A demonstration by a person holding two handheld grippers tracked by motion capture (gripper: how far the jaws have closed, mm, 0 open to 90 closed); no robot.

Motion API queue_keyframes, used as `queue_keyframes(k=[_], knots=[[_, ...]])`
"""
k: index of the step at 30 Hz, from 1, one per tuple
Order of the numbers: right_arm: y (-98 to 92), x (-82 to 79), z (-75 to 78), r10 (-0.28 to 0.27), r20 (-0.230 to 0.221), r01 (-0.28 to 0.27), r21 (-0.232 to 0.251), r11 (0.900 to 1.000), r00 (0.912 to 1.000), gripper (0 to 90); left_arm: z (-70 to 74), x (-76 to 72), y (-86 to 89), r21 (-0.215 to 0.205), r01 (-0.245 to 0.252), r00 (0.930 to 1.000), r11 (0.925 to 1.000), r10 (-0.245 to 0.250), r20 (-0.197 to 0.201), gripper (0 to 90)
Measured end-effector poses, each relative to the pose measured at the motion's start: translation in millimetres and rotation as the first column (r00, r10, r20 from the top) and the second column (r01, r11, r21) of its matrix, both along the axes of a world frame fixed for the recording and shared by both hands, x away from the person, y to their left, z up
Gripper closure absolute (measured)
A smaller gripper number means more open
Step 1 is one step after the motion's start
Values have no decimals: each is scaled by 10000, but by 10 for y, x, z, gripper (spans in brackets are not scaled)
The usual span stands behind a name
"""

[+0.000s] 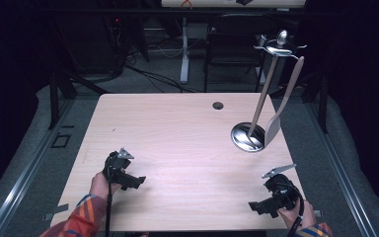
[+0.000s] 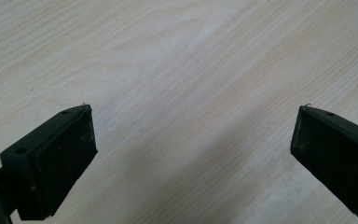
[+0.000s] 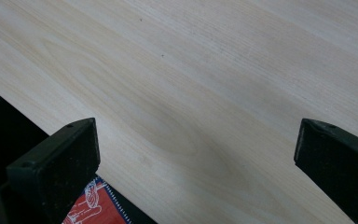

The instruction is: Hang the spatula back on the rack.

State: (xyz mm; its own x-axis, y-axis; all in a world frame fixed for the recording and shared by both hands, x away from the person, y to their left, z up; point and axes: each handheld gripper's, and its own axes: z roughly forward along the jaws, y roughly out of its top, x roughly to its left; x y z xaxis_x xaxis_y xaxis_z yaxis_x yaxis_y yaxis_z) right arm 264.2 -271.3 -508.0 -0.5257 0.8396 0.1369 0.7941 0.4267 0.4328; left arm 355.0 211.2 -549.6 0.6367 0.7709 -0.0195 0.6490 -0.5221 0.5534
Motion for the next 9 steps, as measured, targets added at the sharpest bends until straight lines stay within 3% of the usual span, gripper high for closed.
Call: queue_keyframes(k=[9], knots=[[-21, 34, -23, 126, -36, -126, -19, 9999, 9999, 0, -30, 17, -9, -18, 35, 10000, 10000, -35, -12, 0]])
